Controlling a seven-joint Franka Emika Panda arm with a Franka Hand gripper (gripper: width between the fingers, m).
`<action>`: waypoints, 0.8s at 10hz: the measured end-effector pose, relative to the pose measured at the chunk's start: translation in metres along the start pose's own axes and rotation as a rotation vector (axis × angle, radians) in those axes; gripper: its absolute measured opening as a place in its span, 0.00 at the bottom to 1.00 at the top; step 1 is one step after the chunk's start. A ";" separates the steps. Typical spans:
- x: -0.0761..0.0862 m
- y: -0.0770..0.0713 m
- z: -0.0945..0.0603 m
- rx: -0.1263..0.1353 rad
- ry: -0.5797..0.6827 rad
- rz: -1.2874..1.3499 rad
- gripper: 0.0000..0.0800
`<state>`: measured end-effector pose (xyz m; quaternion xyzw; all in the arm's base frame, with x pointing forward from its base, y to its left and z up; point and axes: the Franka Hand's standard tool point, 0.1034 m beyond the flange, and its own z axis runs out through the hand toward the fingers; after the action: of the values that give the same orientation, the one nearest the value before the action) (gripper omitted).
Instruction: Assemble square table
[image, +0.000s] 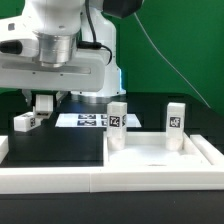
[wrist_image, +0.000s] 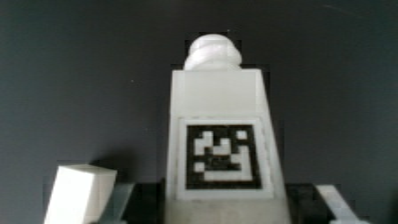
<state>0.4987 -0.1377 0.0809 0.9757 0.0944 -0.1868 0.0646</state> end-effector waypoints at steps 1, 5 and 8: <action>0.001 -0.002 -0.004 0.004 0.069 0.011 0.36; 0.029 -0.012 -0.051 -0.024 0.323 0.023 0.36; 0.022 -0.010 -0.044 -0.078 0.486 0.019 0.36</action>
Offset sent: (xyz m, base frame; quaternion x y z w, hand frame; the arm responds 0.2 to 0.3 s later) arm 0.0364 0.0267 0.0243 0.0100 0.1716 0.0262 0.9848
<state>0.5319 -0.1176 0.1123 0.9896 0.1053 0.0580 0.0791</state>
